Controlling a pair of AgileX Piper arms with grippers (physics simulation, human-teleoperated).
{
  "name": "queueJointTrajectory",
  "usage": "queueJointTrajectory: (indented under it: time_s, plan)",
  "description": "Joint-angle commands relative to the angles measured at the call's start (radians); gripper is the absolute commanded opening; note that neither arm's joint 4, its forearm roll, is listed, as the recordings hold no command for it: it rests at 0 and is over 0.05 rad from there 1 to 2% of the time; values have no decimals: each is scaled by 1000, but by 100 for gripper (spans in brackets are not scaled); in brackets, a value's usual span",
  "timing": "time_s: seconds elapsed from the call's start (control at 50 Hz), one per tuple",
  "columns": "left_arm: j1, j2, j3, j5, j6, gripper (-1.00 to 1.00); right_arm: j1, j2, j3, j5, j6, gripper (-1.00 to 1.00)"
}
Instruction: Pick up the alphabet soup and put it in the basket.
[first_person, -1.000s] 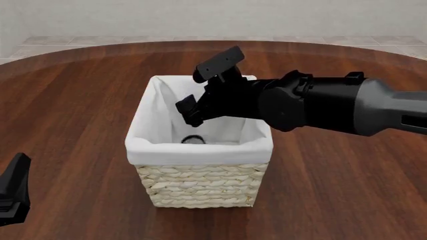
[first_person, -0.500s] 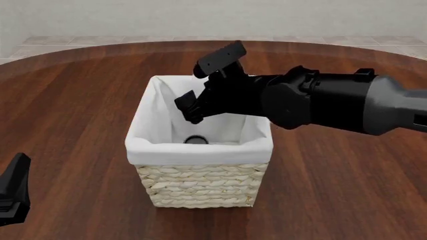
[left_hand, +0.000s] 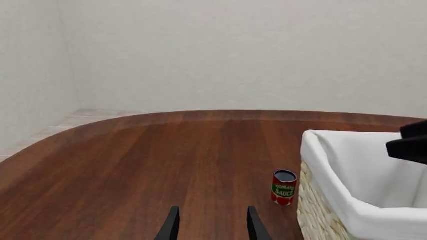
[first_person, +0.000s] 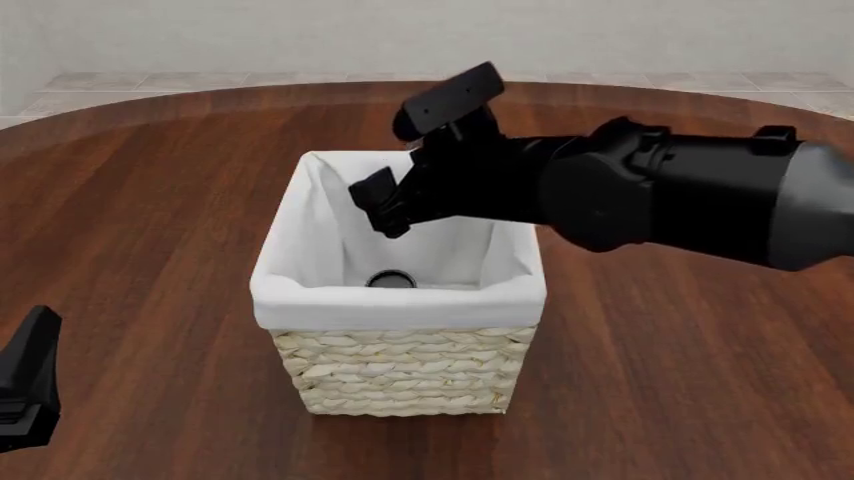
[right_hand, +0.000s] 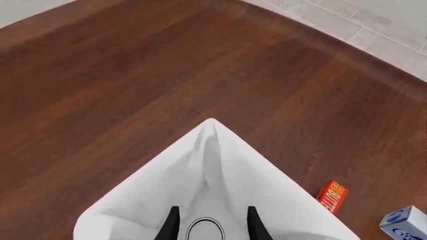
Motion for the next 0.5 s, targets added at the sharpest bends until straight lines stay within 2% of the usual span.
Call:
queueJointTrajectory:
  time_s: [0.02,0.5]
  plan:
    - [0,0,0,0,0,100,3,-24,2,8,6,100]
    - [0,0,0,0,0,100,22,-96,43,1,34,100]
